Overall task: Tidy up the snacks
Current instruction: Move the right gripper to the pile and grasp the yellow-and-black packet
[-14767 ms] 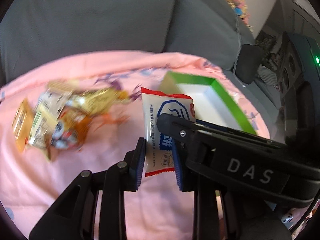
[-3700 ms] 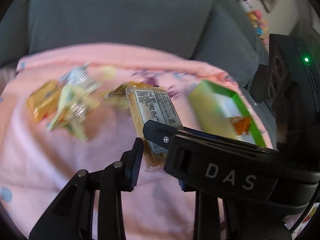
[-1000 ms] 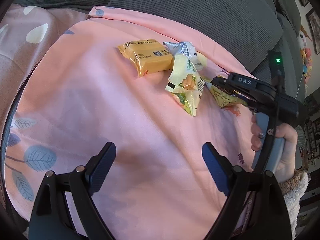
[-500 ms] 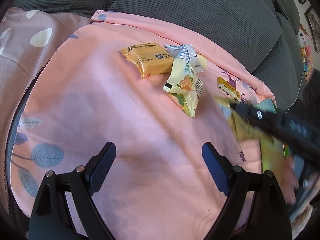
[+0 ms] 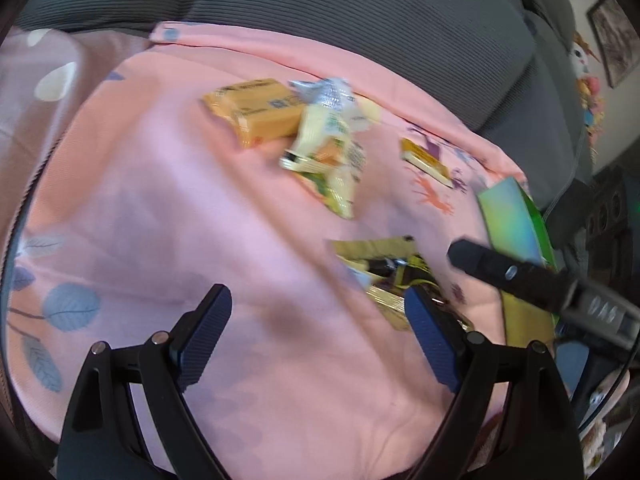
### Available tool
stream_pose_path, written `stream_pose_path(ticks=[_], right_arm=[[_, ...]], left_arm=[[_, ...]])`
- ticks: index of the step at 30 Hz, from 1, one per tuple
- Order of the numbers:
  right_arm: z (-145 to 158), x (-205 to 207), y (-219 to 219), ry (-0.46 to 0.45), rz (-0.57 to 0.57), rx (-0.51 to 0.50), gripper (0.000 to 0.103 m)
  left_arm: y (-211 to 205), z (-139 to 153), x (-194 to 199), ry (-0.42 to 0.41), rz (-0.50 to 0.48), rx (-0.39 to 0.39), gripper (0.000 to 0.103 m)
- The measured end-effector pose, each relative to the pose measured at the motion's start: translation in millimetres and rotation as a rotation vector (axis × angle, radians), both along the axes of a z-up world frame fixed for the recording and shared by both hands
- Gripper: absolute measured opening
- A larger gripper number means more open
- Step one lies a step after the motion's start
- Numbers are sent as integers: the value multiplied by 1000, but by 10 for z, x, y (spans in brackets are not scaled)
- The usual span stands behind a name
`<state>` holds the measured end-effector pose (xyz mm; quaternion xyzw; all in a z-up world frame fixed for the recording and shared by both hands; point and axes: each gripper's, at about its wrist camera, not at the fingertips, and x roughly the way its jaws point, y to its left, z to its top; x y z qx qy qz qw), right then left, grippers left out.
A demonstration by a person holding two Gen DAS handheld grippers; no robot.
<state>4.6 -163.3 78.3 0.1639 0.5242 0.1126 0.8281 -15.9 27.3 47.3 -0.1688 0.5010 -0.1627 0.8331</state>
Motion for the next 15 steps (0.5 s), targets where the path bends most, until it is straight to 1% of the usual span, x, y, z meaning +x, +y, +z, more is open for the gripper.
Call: stream_pose_path(ticks=[1,2,5,8,11,12,14,15], right_arm=[[14,-10,-37,-2,-7,13,76],[12,-13,-68,2,-10,26,76],[-80,22,-112,39,4,58,76],[-219,84,-85,79,22,95,76],[-299,105,-13,107,40,85,76],[-321,115,23,110,53,76,76],[-358,129,52,114,44,71,76],[-378,130,74,118,37,51,69]], left_arm=[[-40,-5,-2,2,-12,-4,94],[-81,-16,-3,3,-22,-9,95],[-235,-63,4,14,-65,-12,95],[-325,-115,26,23,-82,-10,95],[-380,-190,66,40,-89,-41,95],[-397,-202,73,36,-91,-44,94],[-418,-190,76,18,-101,-40,94],[-421,-194,85,13,-101,-47,93]])
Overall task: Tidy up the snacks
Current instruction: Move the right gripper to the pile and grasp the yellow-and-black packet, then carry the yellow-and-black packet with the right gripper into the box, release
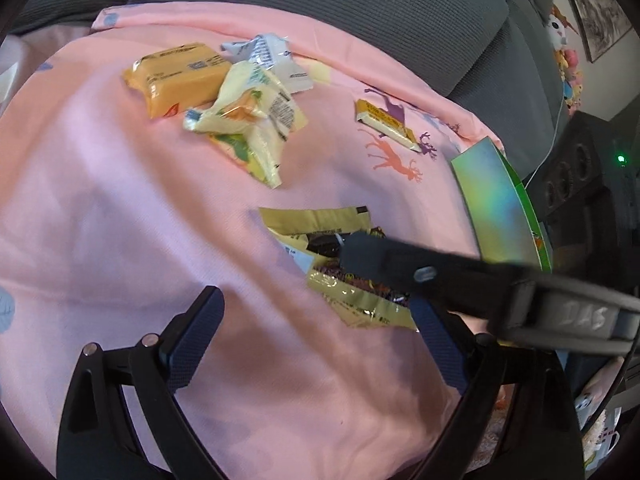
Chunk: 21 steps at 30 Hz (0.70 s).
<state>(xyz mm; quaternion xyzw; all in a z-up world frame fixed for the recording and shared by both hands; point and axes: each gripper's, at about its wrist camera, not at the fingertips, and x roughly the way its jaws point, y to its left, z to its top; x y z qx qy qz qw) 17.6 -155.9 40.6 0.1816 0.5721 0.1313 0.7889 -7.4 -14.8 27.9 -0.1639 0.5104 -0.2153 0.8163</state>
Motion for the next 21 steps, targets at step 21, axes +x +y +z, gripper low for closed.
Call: stream_pose_path(ticks=[21], right_arm=[[865,-334,-634,-247,-96,48,42]], left_arm=[[-888,871,-122,-255,-182,-102,51]])
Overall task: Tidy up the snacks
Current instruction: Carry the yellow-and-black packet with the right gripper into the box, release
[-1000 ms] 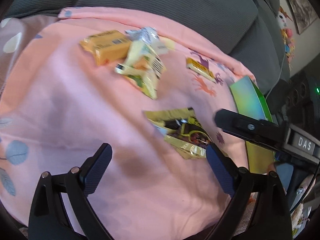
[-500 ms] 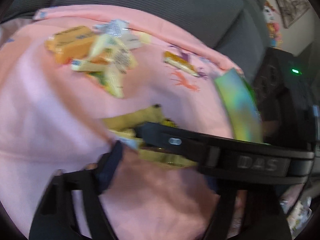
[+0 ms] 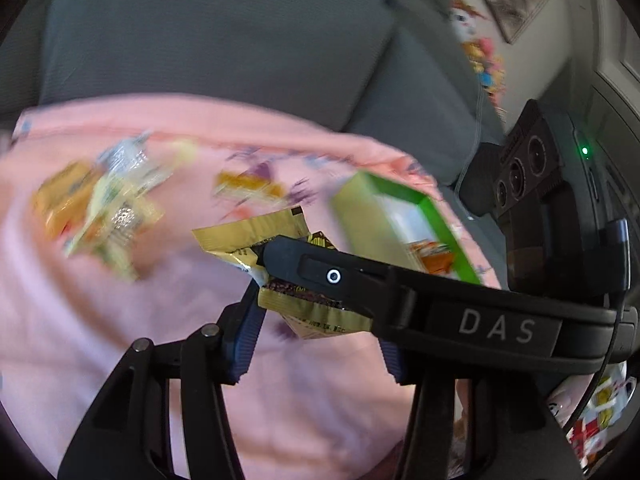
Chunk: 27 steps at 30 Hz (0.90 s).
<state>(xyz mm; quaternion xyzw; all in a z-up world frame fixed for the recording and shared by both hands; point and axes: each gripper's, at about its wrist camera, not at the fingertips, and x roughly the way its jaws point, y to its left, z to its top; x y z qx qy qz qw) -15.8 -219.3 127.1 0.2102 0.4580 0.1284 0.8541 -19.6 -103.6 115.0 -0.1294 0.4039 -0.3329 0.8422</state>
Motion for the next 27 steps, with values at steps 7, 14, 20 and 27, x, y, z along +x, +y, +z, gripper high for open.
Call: stream_pose_path(ticks=[7,14,20,27], right_arm=[[274,-325,-730,-98,-178,26,42],[191,-526,-1394,-82,-346,69,42],[3,-564,-1738,-17,-440,94,42],[-120,-643,-1964,44,-543,76,42]], left_arm=[[-793,229,-29,-85,-157,13,50],[-1413,116,42,-56,-280,41,41],[-1776,-25,35,-22,-326,97,41],[-2015,-149,40,14,-347,150,42]])
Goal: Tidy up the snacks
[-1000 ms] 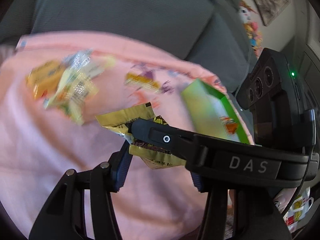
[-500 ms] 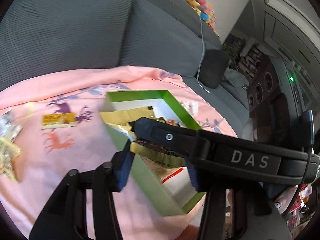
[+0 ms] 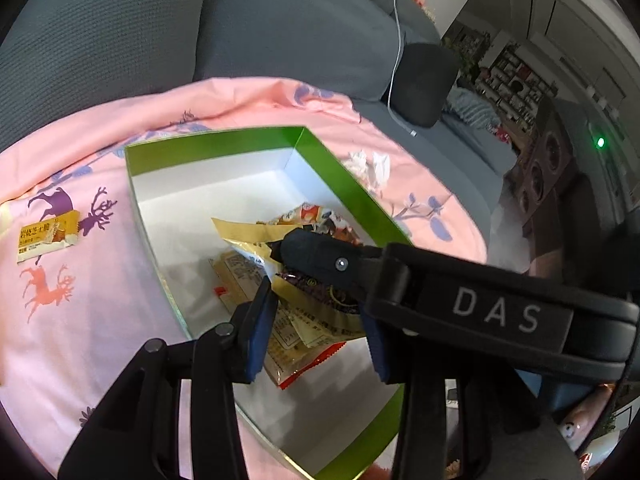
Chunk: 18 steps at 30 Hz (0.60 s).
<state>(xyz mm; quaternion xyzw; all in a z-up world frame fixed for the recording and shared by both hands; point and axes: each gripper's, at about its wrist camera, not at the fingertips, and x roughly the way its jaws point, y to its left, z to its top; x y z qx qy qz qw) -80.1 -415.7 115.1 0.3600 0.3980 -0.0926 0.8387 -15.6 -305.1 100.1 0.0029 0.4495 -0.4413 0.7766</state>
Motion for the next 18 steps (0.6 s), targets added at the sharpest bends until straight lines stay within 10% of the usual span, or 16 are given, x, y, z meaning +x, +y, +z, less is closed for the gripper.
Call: stream_pose_path(ticks=[6,12,18], right_arm=[[74,-86,-56,-39,-53,-40,52],[240,-143,46,-127,-39,-67,77],[358,8,341,-172,55,-88,85]], left_arm=[[44,13,-94,-24,-3,31,48],[546,198,-82,-96,127,15,89],[1345,239,37,-109,336,63,90]])
